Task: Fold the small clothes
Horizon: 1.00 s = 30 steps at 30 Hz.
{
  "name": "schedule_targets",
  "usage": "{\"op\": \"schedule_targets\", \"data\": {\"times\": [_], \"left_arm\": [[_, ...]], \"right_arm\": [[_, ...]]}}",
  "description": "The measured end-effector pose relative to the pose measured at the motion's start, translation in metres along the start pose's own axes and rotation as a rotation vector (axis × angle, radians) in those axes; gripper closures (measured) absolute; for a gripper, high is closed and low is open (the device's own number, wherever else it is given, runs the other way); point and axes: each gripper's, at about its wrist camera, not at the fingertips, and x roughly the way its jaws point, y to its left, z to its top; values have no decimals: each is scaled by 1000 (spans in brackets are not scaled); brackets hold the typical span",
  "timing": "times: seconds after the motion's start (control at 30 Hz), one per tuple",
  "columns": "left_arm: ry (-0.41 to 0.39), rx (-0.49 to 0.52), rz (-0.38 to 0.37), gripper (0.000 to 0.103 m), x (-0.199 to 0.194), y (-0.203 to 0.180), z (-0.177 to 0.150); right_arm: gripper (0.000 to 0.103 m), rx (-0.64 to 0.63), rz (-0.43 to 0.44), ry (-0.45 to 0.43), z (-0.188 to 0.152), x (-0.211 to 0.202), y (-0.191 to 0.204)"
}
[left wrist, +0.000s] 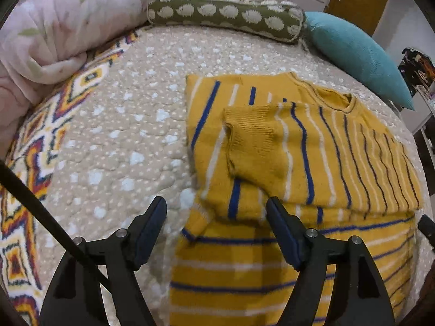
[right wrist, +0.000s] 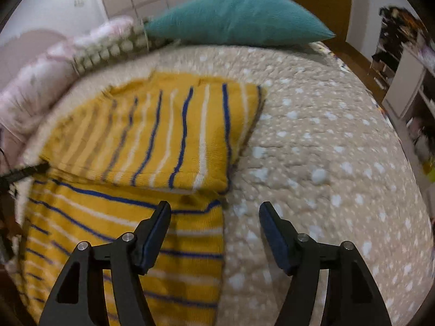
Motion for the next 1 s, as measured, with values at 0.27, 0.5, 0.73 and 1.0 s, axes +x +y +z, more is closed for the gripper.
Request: {"op": "schedule_targets", "data": {"times": [0.27,0.5,0.73,1.0], "left_arm": [[-26,14,31,28,-37,3,-35],[-20,36,42,28,-56,3,-58],[-28,59,37,28,-77,0,-76],[27,66,-6,28,-104,19,-110]], "right_arm": [[22,-27,125,65,-44,-37,11],[22,-42,137,140,-94,-36,16],[21,10,148,116,-104,-51,8],[21,-7,142,110,-114,-58,18]]}}
